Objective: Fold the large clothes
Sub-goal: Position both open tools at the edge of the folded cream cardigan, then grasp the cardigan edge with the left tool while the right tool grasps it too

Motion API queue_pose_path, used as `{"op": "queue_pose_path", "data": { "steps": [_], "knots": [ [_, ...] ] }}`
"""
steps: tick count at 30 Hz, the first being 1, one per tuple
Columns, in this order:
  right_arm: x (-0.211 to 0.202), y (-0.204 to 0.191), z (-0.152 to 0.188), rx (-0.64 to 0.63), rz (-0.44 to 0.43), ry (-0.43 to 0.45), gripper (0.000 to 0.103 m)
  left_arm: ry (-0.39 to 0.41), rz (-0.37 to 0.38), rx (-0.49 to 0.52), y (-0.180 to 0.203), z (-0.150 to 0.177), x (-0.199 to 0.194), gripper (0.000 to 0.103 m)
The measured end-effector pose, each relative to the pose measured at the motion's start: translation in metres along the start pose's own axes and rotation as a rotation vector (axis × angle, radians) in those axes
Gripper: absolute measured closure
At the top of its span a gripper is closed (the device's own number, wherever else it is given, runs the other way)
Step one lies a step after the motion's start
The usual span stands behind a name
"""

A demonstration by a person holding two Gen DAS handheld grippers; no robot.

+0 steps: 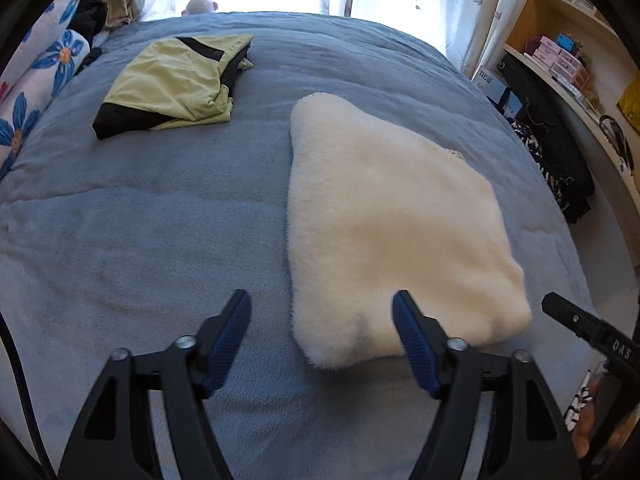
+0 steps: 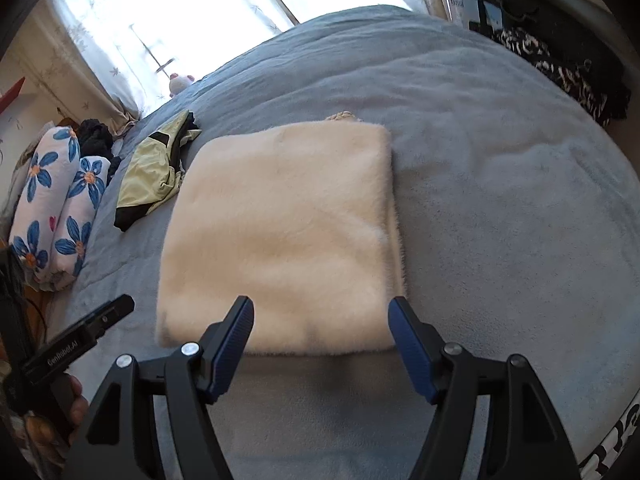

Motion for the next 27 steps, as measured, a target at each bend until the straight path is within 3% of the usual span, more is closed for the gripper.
{"op": "queue_pose_path", "data": {
  "steps": [2,10,17,20,24,27],
  "knots": [
    [0.0,0.011,-0.012,0.035,0.01,-0.002,0.033,-0.02,0.05,-0.021,-0.001,-0.004,0.002,0.018],
    [0.032,0.042,-0.042,0.129,-0.074,-0.094,0.032,-0.089,0.143,-0.021,0.003,-0.022,0.034,0.018],
    [0.078,0.063,-0.036,0.189,-0.145,-0.192,0.023,-0.172,0.202,-0.075,-0.004,-0.022,0.084,0.018],
    [0.1,0.07,-0.028,0.215,-0.181,-0.242,0.006,-0.217,0.229,-0.118,-0.006,-0.016,0.108,0.018],
    [0.121,0.07,-0.021,0.208,-0.231,-0.266,0.005,-0.247,0.272,-0.154,-0.007,-0.009,0.129,0.018],
    [0.135,0.067,-0.018,0.195,-0.255,-0.28,0.005,-0.244,0.297,-0.153,-0.003,-0.007,0.137,0.012]
  ]
}}
Point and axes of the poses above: each gripper's, at about its wrist camera, not at the fingertips, and x roughly the way its jaws point, y to its right, z to its underside, the point moved 5 cm from there along x, roughly the way its jaws point, and after that the axes turned 13 degrees about y, right-handed, at the moved point
